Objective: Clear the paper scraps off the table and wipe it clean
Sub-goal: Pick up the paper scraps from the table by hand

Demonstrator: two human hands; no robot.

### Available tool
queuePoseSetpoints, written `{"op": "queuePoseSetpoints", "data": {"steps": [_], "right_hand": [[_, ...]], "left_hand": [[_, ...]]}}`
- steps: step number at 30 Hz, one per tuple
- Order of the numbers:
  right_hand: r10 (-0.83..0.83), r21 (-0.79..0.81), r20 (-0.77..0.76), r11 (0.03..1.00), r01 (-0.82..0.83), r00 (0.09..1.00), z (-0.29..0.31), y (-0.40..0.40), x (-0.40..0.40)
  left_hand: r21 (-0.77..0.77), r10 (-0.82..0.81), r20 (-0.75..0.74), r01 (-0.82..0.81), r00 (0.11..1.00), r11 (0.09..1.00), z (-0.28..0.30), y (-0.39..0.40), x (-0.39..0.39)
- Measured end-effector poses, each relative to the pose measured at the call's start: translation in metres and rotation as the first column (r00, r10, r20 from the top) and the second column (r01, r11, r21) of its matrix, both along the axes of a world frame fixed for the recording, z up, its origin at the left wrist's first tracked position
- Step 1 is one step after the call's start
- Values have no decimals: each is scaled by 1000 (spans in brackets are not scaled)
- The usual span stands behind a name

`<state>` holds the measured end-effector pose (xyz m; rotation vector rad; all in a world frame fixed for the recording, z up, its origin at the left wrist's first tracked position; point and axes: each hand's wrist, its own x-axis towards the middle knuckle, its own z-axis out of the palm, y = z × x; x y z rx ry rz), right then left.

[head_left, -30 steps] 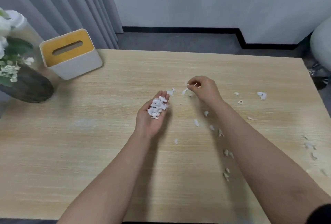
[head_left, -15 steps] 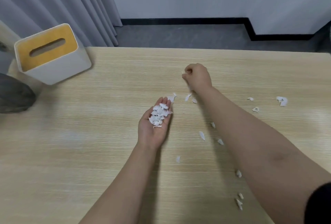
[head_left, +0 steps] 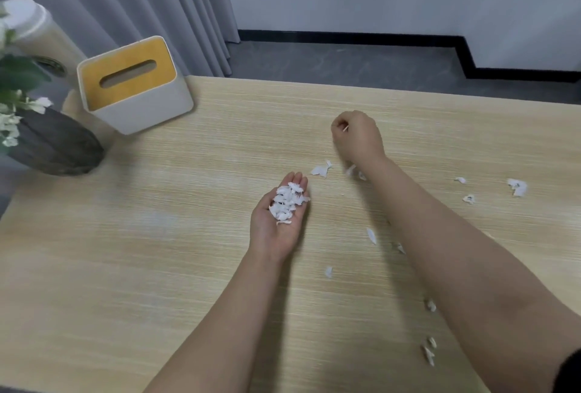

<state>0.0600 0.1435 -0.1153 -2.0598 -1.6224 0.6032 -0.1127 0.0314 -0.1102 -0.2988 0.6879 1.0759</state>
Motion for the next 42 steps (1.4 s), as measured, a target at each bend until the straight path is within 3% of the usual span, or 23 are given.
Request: {"op": "queuePoseSetpoints", "data": {"steps": [3, 7, 16, 18, 22, 26, 28, 32, 42], "right_hand": [[154, 82, -209, 987, -139, 966, 35, -37, -21], [344, 105, -290, 939, -327, 893, 59, -86, -42], [598, -99, -99, 789, -606, 795, 59, -134, -43], [579, -111, -144, 796, -595, 802, 59, -134, -36], [366, -40, -368, 912, -407, 855, 60, -121, -9], [90, -40, -166, 994, -98, 982, 39, -87, 34], [30, -106, -64, 994, -37, 997, 23, -70, 51], [154, -282, 22, 949, -142, 988, -2, -49, 66], [367, -237, 192, 917, -320, 910, -15, -40, 67]], "left_hand": [[-9, 16, 14, -16, 1000, 1000, 4, -1, -1], [7, 28, 52, -29, 998, 1000, 12, -3, 3], [-25, -46, 50, 47, 998, 999, 11, -8, 22], [-14, -55, 59, 56, 997, 998, 11, -7, 26], [-31, -9, 96, 12, 995, 999, 11, -5, 31], [-5, -50, 38, 50, 998, 999, 9, -4, 29], [-32, -56, 32, 57, 998, 998, 8, -5, 29], [-40, -60, 42, 61, 997, 997, 9, -10, 27], [-61, -68, 5, 68, 998, 996, 7, -19, 18]]}}
